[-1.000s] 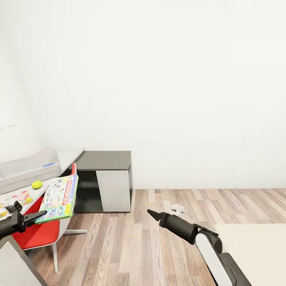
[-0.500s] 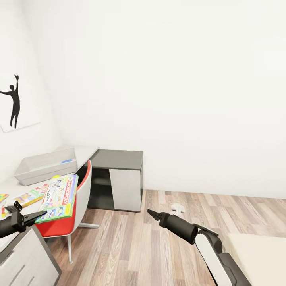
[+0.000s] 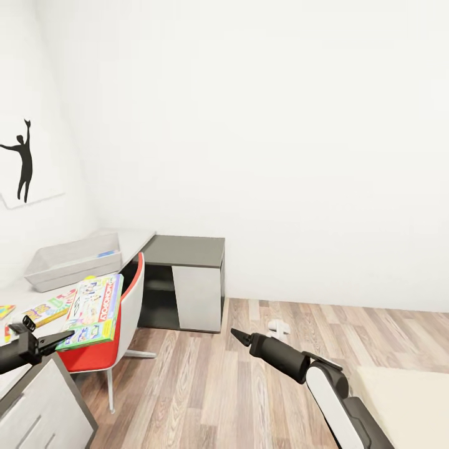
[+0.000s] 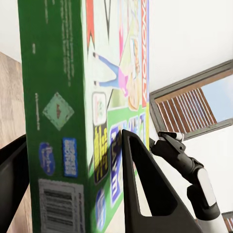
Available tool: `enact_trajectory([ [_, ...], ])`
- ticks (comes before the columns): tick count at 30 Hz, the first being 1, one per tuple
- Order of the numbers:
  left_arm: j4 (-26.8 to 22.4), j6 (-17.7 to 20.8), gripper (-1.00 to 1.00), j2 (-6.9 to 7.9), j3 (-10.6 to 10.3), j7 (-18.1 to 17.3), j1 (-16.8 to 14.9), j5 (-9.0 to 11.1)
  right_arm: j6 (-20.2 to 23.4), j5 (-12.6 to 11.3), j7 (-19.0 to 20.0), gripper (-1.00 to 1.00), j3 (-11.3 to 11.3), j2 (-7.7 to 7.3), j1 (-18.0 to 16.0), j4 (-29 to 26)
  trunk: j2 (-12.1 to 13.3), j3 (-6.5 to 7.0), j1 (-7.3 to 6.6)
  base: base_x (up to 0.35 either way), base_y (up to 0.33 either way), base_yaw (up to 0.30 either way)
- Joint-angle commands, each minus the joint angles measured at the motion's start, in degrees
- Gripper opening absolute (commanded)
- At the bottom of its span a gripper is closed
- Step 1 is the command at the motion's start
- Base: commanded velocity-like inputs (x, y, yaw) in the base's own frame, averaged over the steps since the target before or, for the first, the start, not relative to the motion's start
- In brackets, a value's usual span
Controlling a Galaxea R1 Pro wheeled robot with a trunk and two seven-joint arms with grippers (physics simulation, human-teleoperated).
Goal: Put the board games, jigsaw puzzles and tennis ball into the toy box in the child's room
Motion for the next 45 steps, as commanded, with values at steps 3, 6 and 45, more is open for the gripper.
enact_trajectory([
  [3,-0.01,0.60,-1.00,-0.05,-0.04,-0.22,-0.04,0.03,0.21,-0.06,-0.07,1.00,0.09,-0.03,-0.05,-0.02,1.09,0.42,-0.63,0.000,0.000,0.000],
  [6,-0.01,0.60,-1.00,-0.07,-0.03,-0.22,-0.05,0.03,0.22,-0.06,-0.11,1.00,0.11,-0.03,-0.05,-0.01,2.29,0.96,-1.29,0.000,0.000,0.000],
  [45,0.19,0.54,-1.00,-0.20,0.07,-0.22,-0.01,0.03,0.36,-0.05,0.16,1.00,0.26,-0.03,-0.05,1.35,5.90,2.57,-3.27,0.013,0.000,0.000],
])
